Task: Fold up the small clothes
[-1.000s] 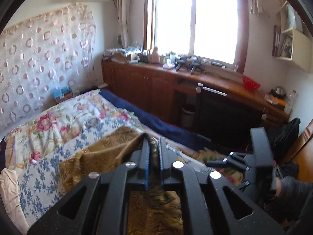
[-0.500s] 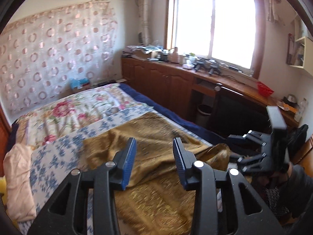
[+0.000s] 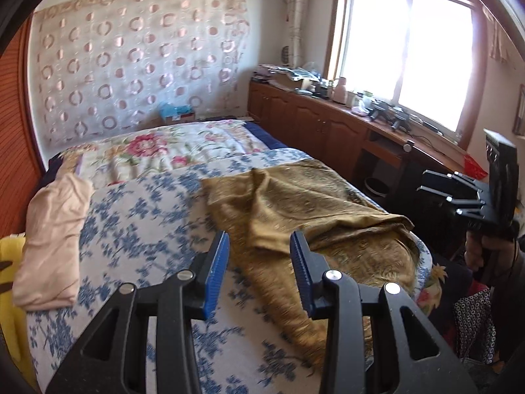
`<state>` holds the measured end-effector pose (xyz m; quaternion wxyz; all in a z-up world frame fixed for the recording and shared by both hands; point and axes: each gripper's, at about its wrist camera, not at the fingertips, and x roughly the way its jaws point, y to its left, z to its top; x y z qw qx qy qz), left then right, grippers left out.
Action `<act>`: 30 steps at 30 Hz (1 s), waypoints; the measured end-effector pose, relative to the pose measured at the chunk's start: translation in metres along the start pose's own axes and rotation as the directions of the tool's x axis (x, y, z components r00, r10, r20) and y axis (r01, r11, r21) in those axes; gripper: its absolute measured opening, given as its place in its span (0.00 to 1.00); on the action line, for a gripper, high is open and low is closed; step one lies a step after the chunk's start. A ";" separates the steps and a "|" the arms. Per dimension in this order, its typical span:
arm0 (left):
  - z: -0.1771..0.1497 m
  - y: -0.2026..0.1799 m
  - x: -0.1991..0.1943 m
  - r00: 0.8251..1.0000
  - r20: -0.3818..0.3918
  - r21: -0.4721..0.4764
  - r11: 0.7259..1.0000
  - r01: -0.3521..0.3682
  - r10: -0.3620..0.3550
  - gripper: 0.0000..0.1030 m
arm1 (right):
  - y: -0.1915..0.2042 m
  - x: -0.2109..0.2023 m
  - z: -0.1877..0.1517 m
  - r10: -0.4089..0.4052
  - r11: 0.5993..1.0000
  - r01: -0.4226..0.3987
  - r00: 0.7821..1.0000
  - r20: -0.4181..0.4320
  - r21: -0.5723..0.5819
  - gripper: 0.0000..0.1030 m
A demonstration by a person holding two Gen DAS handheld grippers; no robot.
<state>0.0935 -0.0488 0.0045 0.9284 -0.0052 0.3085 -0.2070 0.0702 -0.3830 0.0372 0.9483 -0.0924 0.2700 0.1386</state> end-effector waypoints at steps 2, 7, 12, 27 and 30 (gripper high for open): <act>-0.006 0.007 -0.001 1.000 -0.003 -0.008 1.000 -0.014 0.014 0.36 | 0.008 0.004 0.008 0.021 1.000 -0.021 1.000 -0.004 -0.015 0.65; -0.020 0.021 -0.004 0.999 -0.015 -0.033 0.999 -0.037 0.036 0.36 | 0.035 0.021 0.026 0.087 0.993 -0.089 0.996 -0.032 -0.078 0.65; -0.029 0.029 -0.002 0.999 -0.029 -0.053 0.998 -0.042 0.040 0.36 | 0.067 0.057 0.032 0.147 0.976 -0.161 0.984 -0.106 -0.148 0.65; -0.041 0.032 0.004 0.998 -0.047 -0.066 0.997 -0.039 0.036 0.36 | 0.136 0.171 0.008 0.175 0.899 -0.312 0.899 -0.402 -0.307 0.63; -0.042 0.031 0.004 0.998 -0.048 -0.062 0.997 -0.037 0.035 0.36 | 0.132 0.177 0.010 0.194 0.897 -0.330 0.892 -0.408 -0.294 0.45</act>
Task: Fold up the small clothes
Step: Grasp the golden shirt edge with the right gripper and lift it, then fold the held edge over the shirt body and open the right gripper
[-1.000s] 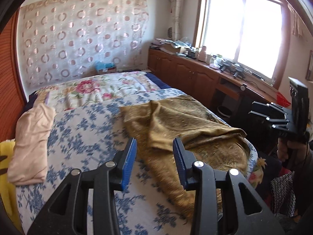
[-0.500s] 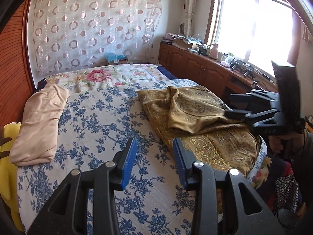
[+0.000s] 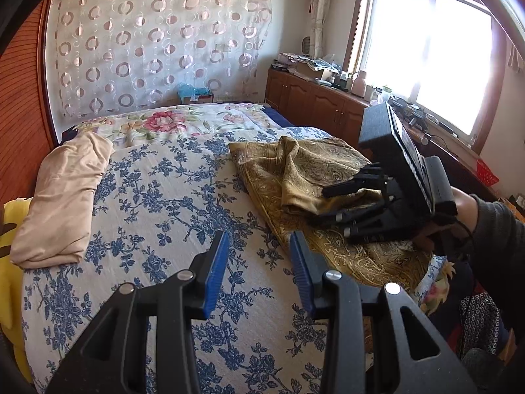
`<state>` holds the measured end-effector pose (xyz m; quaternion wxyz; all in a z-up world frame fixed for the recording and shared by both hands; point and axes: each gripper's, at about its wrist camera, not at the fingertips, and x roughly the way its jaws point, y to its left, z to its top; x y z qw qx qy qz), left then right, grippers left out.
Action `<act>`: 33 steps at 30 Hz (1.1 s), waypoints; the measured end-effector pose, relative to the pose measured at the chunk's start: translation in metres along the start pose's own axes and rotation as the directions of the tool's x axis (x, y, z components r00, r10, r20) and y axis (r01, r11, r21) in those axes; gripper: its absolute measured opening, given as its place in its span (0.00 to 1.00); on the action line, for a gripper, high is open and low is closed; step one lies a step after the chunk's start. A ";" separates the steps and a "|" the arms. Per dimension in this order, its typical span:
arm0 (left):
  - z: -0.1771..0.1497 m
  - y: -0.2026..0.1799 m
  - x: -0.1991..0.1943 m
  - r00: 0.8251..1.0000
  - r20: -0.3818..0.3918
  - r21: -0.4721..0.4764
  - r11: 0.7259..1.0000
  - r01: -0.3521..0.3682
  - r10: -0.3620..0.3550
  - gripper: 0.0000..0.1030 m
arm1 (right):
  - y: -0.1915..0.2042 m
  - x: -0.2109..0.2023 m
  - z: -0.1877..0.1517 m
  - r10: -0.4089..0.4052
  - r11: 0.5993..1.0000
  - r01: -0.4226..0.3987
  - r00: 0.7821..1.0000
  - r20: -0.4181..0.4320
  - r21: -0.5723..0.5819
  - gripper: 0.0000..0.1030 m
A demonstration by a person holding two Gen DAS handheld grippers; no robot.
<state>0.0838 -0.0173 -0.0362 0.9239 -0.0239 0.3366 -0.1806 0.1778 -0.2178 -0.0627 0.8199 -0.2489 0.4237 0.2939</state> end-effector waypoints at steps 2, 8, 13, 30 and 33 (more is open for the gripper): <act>0.000 -0.001 0.000 1.000 -0.001 0.002 1.000 0.000 0.000 0.36 | -0.003 0.000 0.000 -0.002 1.000 0.002 1.000 -0.014 -0.013 0.11; -0.002 -0.001 0.002 1.000 -0.004 0.004 1.000 0.010 -0.010 0.36 | -0.040 -0.032 0.010 -0.122 0.992 0.119 0.990 0.075 0.045 0.04; -0.003 -0.002 0.004 1.000 -0.003 -0.005 1.000 0.012 -0.012 0.36 | -0.102 -0.063 0.023 -0.327 0.938 0.303 0.935 0.137 0.169 0.03; -0.009 -0.005 0.010 1.000 -0.018 -0.007 1.000 0.013 -0.013 0.36 | -0.162 -0.045 0.043 -0.445 0.879 0.399 0.882 0.152 0.261 0.03; -0.010 -0.007 0.009 1.000 -0.016 -0.005 1.000 0.018 -0.018 0.36 | -0.184 -0.032 0.041 -0.448 0.851 0.412 0.893 0.040 0.325 0.03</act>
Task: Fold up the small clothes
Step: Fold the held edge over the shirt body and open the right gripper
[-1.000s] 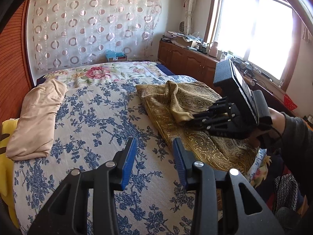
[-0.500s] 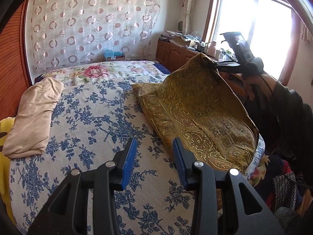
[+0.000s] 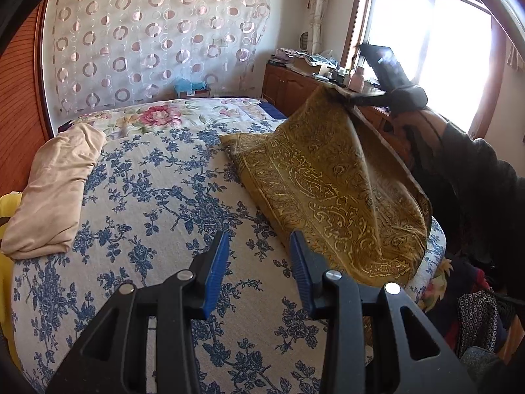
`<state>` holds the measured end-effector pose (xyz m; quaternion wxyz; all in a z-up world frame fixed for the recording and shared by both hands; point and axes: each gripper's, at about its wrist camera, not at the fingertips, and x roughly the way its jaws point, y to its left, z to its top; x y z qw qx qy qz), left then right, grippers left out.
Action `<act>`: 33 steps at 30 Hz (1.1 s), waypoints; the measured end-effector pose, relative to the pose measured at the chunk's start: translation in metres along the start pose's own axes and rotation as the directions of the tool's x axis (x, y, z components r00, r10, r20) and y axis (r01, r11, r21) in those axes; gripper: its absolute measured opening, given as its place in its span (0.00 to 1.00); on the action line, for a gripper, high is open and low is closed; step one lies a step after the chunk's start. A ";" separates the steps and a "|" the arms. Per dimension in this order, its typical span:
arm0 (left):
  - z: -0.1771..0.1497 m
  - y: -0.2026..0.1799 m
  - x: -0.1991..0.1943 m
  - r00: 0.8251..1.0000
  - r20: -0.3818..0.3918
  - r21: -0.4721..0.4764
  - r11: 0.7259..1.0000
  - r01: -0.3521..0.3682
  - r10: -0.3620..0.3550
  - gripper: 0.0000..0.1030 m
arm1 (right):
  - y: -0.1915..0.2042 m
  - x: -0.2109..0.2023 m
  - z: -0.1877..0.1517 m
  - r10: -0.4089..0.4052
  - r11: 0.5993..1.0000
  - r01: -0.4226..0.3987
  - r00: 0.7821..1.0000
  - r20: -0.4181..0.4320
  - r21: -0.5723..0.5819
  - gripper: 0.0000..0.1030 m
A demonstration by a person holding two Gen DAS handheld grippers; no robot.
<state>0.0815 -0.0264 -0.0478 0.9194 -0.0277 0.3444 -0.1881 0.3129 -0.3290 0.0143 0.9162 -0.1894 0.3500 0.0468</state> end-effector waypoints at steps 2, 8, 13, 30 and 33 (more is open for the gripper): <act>-0.001 -0.001 -0.001 1.000 0.000 0.004 1.000 0.003 -0.003 0.36 | -0.007 0.023 -0.014 -0.038 0.999 0.038 0.994 -0.105 0.004 0.03; 0.000 -0.001 0.001 1.000 -0.001 -0.005 1.000 0.008 -0.008 0.36 | -0.016 0.040 -0.041 -0.061 0.998 0.063 0.984 -0.166 0.006 0.44; 0.000 0.002 0.004 1.000 -0.001 -0.020 1.000 0.007 -0.007 0.36 | -0.017 0.014 -0.062 0.038 0.999 -0.034 0.991 -0.129 0.032 0.46; 0.017 -0.009 0.018 1.000 0.000 0.007 1.000 0.013 -0.013 0.36 | -0.031 -0.031 -0.135 0.074 0.993 -0.064 0.992 -0.105 0.100 0.46; 0.029 -0.008 0.026 1.000 0.008 0.013 1.000 0.025 -0.025 0.36 | -0.028 -0.048 -0.139 0.132 0.984 -0.123 0.989 -0.061 0.126 0.46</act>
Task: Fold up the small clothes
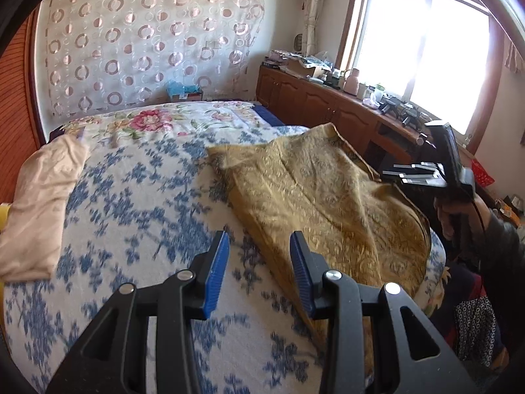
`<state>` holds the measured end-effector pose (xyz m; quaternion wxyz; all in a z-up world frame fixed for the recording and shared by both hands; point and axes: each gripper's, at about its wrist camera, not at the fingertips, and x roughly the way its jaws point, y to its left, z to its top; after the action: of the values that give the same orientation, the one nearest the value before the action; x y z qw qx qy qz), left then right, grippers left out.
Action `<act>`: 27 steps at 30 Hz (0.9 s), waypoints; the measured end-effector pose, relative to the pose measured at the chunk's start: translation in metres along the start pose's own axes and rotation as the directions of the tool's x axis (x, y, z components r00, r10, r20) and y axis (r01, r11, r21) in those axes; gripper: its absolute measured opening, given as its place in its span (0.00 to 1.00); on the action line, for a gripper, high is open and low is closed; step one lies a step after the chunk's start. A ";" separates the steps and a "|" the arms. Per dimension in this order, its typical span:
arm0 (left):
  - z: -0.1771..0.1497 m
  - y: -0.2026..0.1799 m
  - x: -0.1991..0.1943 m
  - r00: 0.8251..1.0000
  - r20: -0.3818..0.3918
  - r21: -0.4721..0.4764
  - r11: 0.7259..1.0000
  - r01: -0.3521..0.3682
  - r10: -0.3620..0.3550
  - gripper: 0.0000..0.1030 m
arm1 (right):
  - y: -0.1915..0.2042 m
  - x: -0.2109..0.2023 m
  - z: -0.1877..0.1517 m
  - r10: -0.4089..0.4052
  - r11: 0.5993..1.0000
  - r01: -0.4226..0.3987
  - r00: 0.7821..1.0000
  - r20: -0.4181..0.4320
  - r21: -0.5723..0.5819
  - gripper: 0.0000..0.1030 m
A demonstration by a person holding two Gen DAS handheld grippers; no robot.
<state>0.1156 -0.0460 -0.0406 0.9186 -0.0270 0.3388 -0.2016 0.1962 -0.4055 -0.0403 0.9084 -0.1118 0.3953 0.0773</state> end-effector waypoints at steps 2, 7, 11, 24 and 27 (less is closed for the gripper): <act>0.013 0.000 0.011 1.000 -0.002 0.020 1.000 -0.016 0.016 0.36 | 0.007 0.000 0.001 0.021 1.000 -0.021 1.000 0.003 -0.014 0.46; 0.050 0.002 0.051 0.999 -0.039 0.059 0.998 0.008 -0.006 0.36 | 0.018 0.007 0.002 0.044 0.998 -0.044 0.999 0.009 -0.034 0.46; 0.079 0.008 0.093 0.996 -0.084 0.061 0.998 0.016 -0.011 0.36 | 0.024 0.023 -0.006 0.031 0.998 -0.032 0.999 -0.025 -0.047 0.46; 0.109 0.034 0.208 0.964 -0.256 0.069 0.996 -0.050 0.066 0.34 | 0.007 0.030 -0.009 0.116 0.993 -0.115 0.993 -0.029 0.030 0.49; 0.108 0.030 0.214 0.965 -0.250 0.096 0.994 -0.054 0.077 0.34 | 0.006 0.030 -0.009 0.119 0.992 -0.118 0.992 -0.029 0.033 0.49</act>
<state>0.3413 -0.1114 -0.0941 0.8742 0.0511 0.4449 -0.1877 0.2092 -0.4006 -0.0691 0.8977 -0.0752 0.4164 0.1233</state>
